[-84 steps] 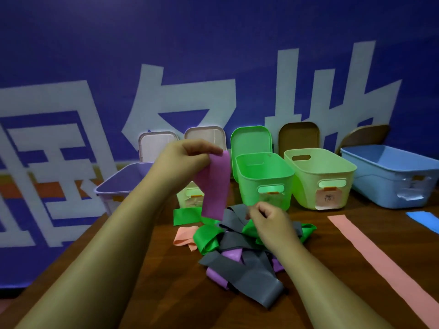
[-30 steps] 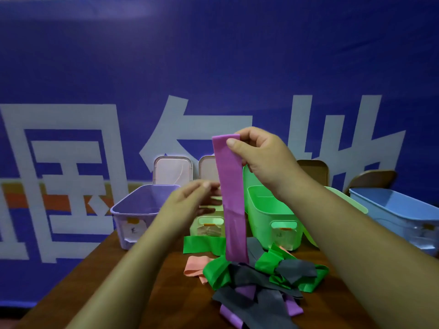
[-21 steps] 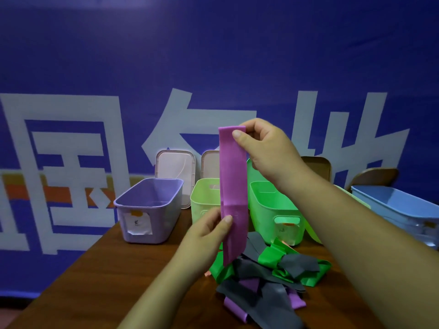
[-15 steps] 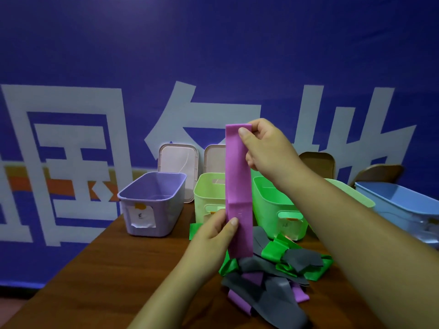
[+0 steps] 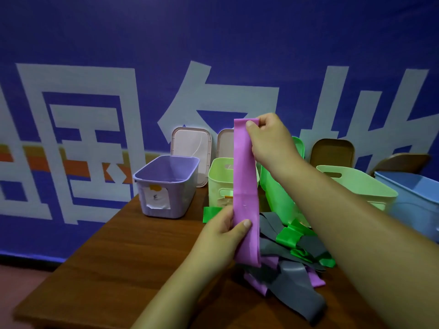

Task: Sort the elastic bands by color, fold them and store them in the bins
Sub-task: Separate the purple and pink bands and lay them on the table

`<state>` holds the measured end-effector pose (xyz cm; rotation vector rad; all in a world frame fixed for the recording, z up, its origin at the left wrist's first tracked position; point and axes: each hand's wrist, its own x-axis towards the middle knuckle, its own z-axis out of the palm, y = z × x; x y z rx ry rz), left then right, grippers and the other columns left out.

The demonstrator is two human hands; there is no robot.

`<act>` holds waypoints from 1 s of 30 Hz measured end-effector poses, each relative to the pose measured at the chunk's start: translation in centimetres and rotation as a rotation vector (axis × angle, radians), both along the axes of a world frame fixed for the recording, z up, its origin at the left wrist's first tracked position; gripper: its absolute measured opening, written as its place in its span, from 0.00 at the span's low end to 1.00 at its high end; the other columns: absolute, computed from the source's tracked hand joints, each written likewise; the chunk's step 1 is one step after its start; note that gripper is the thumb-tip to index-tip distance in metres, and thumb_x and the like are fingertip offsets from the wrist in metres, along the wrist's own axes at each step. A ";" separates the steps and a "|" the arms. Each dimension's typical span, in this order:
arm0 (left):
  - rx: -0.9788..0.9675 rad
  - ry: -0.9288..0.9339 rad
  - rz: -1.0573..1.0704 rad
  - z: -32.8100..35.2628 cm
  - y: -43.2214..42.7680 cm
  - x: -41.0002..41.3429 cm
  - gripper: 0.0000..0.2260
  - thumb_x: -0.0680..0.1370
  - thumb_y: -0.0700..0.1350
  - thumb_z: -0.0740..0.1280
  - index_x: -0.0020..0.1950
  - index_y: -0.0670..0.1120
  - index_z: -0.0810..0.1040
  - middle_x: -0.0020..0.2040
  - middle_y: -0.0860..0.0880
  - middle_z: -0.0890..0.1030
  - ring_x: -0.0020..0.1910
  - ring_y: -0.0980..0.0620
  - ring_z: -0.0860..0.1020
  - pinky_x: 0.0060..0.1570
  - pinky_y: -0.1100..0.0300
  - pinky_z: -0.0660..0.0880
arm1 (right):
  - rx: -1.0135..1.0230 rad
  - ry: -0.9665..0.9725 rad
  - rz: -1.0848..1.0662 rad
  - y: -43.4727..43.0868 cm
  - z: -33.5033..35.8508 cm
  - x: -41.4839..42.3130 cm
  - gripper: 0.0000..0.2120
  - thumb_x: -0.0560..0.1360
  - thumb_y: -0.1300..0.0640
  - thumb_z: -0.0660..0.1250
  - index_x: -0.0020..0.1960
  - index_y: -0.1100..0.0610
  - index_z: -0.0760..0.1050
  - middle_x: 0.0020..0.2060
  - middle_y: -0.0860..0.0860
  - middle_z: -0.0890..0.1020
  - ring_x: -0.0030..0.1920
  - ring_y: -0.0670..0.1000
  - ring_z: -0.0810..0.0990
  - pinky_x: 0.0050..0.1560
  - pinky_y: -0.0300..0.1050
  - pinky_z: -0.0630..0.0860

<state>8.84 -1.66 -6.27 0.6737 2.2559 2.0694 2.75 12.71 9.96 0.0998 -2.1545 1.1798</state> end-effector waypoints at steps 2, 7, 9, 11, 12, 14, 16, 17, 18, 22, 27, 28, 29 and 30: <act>0.050 -0.050 -0.012 -0.5 -0.9 0.5 0.11 0.85 0.41 0.66 0.66 0.50 0.81 0.58 0.50 0.87 0.60 0.47 0.84 0.63 0.47 0.80 | -0.024 0.001 0.010 -0.5 -0.7 -0.5 0.08 0.86 0.49 0.61 0.60 0.51 0.74 0.48 0.49 0.80 0.45 0.49 0.80 0.38 0.45 0.74; 0.074 -0.158 -0.002 -2.0 -5.1 2.2 0.11 0.83 0.40 0.69 0.65 0.48 0.82 0.57 0.47 0.87 0.59 0.45 0.85 0.63 0.44 0.80 | -0.090 -0.035 0.048 -1.9 -3.6 -2.6 0.04 0.83 0.50 0.66 0.50 0.48 0.75 0.43 0.52 0.82 0.38 0.52 0.78 0.38 0.48 0.74; 0.005 -0.167 0.046 -2.3 -7.2 3.2 0.10 0.83 0.43 0.71 0.63 0.51 0.82 0.55 0.51 0.87 0.55 0.51 0.86 0.57 0.50 0.82 | -0.157 -0.084 0.099 -2.7 -5.1 -3.4 0.04 0.83 0.52 0.67 0.49 0.49 0.76 0.41 0.53 0.81 0.34 0.51 0.76 0.35 0.46 0.72; -0.054 -0.183 0.087 -2.8 -9.5 4.1 0.09 0.82 0.44 0.72 0.61 0.51 0.83 0.53 0.52 0.88 0.49 0.54 0.86 0.47 0.58 0.83 | -0.264 -0.135 0.169 -3.8 -6.7 -3.9 0.05 0.83 0.54 0.68 0.48 0.50 0.77 0.34 0.50 0.79 0.28 0.50 0.72 0.31 0.44 0.69; -0.052 -0.201 0.097 -3.2 -10.6 4.5 0.08 0.81 0.43 0.72 0.60 0.50 0.83 0.51 0.49 0.88 0.45 0.53 0.85 0.41 0.59 0.81 | -0.328 -0.156 0.202 -4.4 -7.6 -4.3 0.04 0.82 0.54 0.69 0.48 0.51 0.77 0.30 0.49 0.77 0.25 0.50 0.70 0.30 0.44 0.67; -0.045 -0.240 0.130 -3.7 -12.8 5.4 0.07 0.80 0.42 0.73 0.58 0.46 0.84 0.48 0.44 0.87 0.37 0.50 0.82 0.35 0.59 0.78 | -0.423 -0.204 0.260 -5.9 -9.4 -5.0 0.03 0.82 0.56 0.70 0.50 0.54 0.79 0.25 0.48 0.74 0.22 0.49 0.68 0.29 0.44 0.66; -0.027 -0.279 0.179 -4.3 -14.8 6.3 0.07 0.79 0.42 0.75 0.56 0.45 0.84 0.46 0.40 0.87 0.33 0.50 0.80 0.32 0.61 0.76 | -0.460 -0.247 0.318 -7.5 -11.0 -5.4 0.03 0.82 0.58 0.70 0.54 0.58 0.79 0.24 0.48 0.73 0.22 0.48 0.67 0.26 0.42 0.66; -0.008 -0.295 0.210 -4.5 -15.7 6.7 0.07 0.78 0.41 0.75 0.56 0.44 0.84 0.46 0.39 0.86 0.33 0.50 0.80 0.32 0.61 0.76 | -0.454 -0.266 0.339 -8.4 -11.8 -5.5 0.05 0.83 0.59 0.70 0.56 0.59 0.79 0.24 0.49 0.74 0.21 0.48 0.67 0.25 0.41 0.66; 0.010 -0.306 0.246 -4.7 -16.4 7.2 0.08 0.78 0.40 0.75 0.57 0.44 0.84 0.47 0.39 0.87 0.34 0.50 0.81 0.32 0.60 0.77 | -0.444 -0.282 0.352 -9.3 -12.6 -5.7 0.06 0.83 0.59 0.70 0.57 0.60 0.79 0.23 0.48 0.75 0.21 0.48 0.68 0.24 0.40 0.66; -0.026 -0.298 0.404 -5.1 -18.7 8.7 0.10 0.79 0.40 0.75 0.59 0.49 0.84 0.49 0.45 0.88 0.38 0.48 0.85 0.35 0.56 0.80 | -0.441 -0.330 0.364 -12.5 -15.8 -6.5 0.04 0.83 0.59 0.70 0.57 0.58 0.79 0.23 0.47 0.77 0.22 0.47 0.72 0.24 0.39 0.69; -0.177 -0.203 0.604 -6.4 -21.5 9.5 0.14 0.76 0.40 0.78 0.57 0.54 0.83 0.50 0.52 0.87 0.42 0.52 0.84 0.43 0.57 0.80 | -0.359 -0.345 0.366 -15.7 -19.0 -7.5 0.03 0.82 0.59 0.71 0.52 0.55 0.77 0.33 0.51 0.82 0.26 0.45 0.76 0.25 0.41 0.70; -0.222 -0.176 0.637 -6.6 -21.8 9.6 0.15 0.75 0.39 0.78 0.57 0.55 0.83 0.49 0.55 0.87 0.42 0.57 0.83 0.45 0.62 0.79 | -0.329 -0.347 0.349 -16.2 -19.6 -7.8 0.03 0.81 0.57 0.72 0.50 0.53 0.78 0.37 0.52 0.83 0.29 0.46 0.77 0.28 0.42 0.71; -0.253 -0.158 0.662 -6.7 -21.9 9.6 0.15 0.74 0.39 0.79 0.56 0.55 0.83 0.48 0.58 0.87 0.42 0.61 0.83 0.45 0.68 0.77 | -0.298 -0.351 0.328 -16.7 -20.2 -8.0 0.04 0.80 0.56 0.73 0.48 0.51 0.78 0.40 0.52 0.84 0.33 0.48 0.79 0.31 0.44 0.73; -0.284 -0.143 0.684 -6.7 -22.1 9.6 0.16 0.74 0.39 0.79 0.56 0.56 0.83 0.48 0.62 0.86 0.41 0.65 0.82 0.43 0.72 0.75 | -0.276 -0.358 0.307 -17.2 -20.7 -8.4 0.05 0.79 0.54 0.74 0.47 0.50 0.79 0.42 0.52 0.85 0.37 0.50 0.80 0.35 0.46 0.74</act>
